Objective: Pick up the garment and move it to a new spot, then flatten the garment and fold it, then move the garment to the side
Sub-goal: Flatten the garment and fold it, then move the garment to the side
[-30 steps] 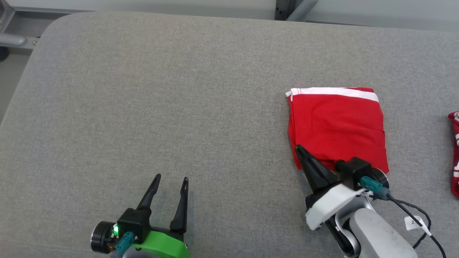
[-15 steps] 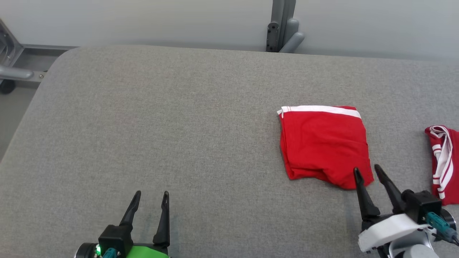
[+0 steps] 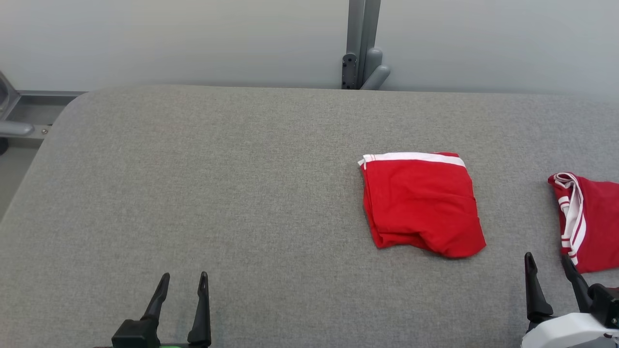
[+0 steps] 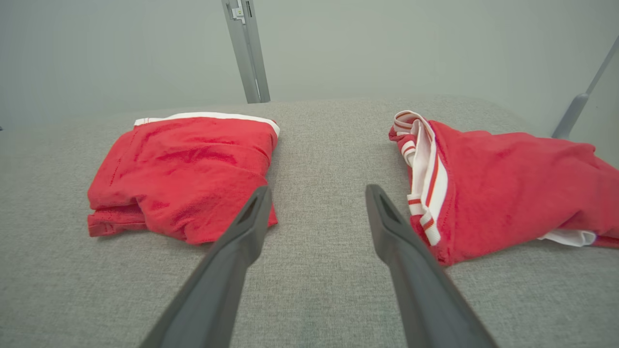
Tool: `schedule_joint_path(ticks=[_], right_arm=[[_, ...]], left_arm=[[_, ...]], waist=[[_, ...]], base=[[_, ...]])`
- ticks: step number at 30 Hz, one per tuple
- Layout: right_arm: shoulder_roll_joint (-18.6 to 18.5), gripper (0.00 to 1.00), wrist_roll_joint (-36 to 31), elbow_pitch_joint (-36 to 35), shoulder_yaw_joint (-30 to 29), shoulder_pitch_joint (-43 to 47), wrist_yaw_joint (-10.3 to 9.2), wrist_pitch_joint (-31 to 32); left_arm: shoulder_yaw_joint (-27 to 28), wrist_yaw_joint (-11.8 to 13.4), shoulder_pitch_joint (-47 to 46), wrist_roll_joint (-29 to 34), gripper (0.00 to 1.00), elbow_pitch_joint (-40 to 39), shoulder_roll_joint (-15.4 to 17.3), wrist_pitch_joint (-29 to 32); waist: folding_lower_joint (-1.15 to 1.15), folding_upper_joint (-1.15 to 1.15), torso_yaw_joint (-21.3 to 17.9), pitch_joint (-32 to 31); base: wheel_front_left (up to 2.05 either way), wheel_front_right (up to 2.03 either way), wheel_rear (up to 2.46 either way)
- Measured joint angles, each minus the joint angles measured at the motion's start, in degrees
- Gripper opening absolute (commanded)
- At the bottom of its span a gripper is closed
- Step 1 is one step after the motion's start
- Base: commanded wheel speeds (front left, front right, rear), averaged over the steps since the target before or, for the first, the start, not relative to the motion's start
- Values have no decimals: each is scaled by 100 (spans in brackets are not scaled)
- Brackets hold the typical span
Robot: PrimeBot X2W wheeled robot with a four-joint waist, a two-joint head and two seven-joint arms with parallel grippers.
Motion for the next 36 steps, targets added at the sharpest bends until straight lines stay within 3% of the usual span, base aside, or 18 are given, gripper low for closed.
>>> schedule_joint_path(ticks=[21,27,30,36], right_arm=[[142,100,-35,3,-13,40,0,0],[80,100,425,129,120,-279,0,1],[-116,100,803,280,305,-731,-1,481],[-374,100,1287,375,591,-1801,0,2123]], left_arm=[[82,-82,129,54,100,18,-1,0],[104,-82,125,53,100,5,0,1],[119,-107,93,68,100,7,0,1],[101,-158,-106,96,100,-10,0,0]], waist=[[0,0,-52,-82],[0,0,-71,23],[0,0,-94,114],[0,0,-122,374]], base=[[0,0,0],[0,0,0],[0,0,0],[0,0,0]])
